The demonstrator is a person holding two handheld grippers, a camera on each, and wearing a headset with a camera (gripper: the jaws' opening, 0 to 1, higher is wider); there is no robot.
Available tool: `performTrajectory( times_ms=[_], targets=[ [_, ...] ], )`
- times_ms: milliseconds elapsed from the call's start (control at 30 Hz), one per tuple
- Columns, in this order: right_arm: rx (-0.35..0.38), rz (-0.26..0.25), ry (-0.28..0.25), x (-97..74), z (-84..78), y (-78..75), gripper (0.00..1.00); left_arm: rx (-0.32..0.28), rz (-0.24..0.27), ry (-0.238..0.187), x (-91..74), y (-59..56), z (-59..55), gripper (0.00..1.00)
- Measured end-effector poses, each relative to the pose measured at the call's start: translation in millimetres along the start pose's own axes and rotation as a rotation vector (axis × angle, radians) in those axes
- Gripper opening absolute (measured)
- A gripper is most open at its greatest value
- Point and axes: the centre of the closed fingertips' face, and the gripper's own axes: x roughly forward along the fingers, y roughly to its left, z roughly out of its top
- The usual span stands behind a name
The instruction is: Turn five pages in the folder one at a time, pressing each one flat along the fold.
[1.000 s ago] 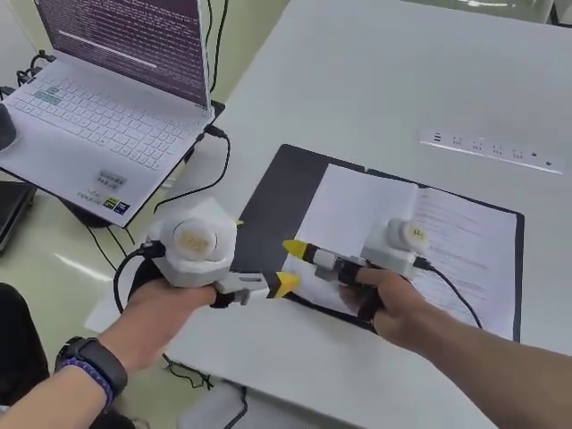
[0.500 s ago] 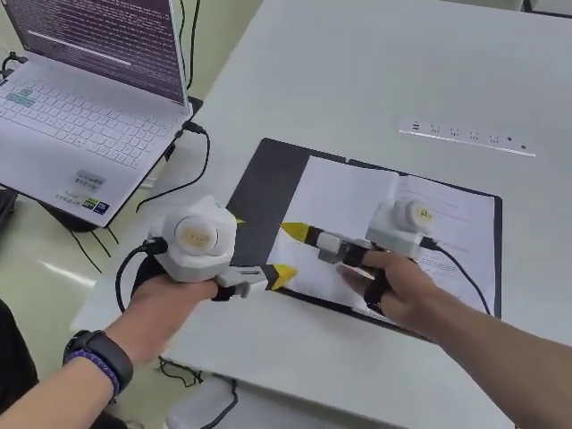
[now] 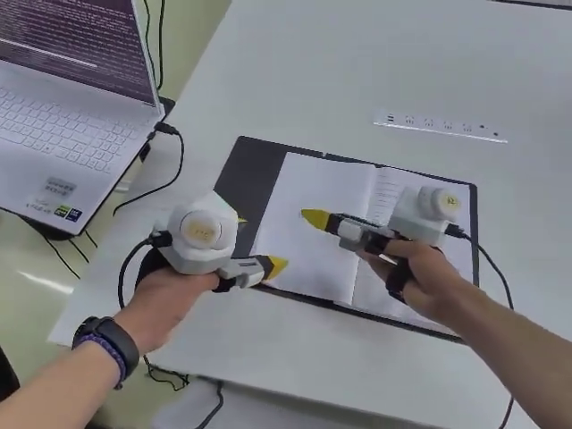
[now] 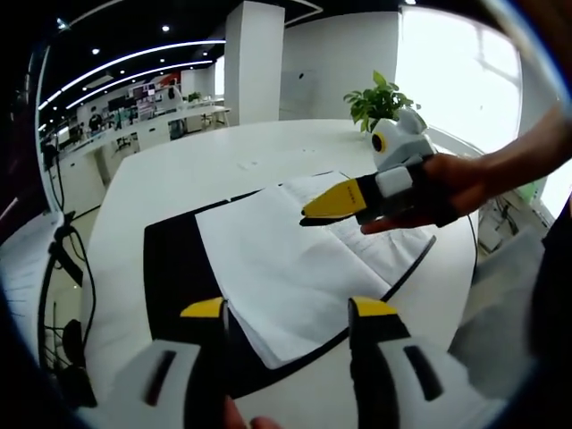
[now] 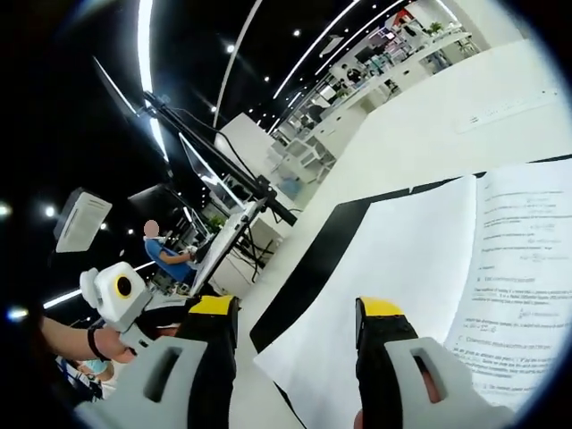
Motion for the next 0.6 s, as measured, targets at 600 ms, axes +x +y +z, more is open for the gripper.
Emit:
performTrajectory(
  times_ms=[600],
  targets=[
    [-0.002, -0.05, -0.02, -41.0, 4.0, -29.8, 0.47, -0.071, -0.025, 0.079, 41.2, -10.4, -32.5, 0.23]
  ],
)
